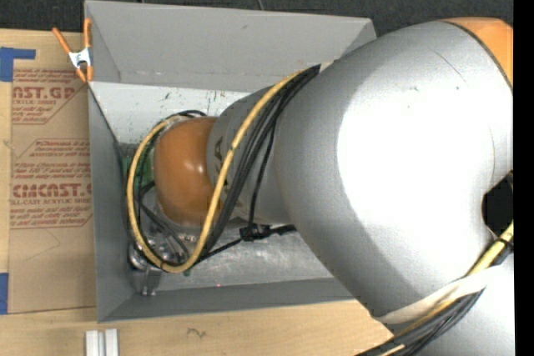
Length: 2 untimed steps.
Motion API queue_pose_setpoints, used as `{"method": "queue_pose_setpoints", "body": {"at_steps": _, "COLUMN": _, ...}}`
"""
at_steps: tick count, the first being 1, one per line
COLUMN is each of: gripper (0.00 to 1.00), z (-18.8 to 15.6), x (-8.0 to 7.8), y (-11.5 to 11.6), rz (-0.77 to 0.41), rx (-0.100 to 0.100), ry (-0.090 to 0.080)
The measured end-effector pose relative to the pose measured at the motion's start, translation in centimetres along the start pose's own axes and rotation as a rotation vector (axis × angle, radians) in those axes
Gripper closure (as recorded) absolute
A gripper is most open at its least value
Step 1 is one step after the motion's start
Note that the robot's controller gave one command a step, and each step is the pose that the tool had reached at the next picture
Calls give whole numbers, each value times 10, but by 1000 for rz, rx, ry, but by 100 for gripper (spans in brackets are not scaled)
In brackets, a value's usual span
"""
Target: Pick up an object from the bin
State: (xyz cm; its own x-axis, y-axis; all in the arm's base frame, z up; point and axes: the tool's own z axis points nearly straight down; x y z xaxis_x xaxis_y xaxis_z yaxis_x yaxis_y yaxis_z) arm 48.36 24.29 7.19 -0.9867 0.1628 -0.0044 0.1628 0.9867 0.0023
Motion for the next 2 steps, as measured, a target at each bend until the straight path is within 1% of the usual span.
{"method": "queue_pose_setpoints", "body": {"at_steps": 1, "gripper": 100, "z": -3, "x": -1, "y": 3, "rz": -1, "rx": -6, "ry": -4}}
{"method": "queue_pose_setpoints", "body": {"at_steps": 2, "gripper": 100, "z": -101, "x": -3, "y": 4, "rz": -2, "rx": -3, "ry": -2}}
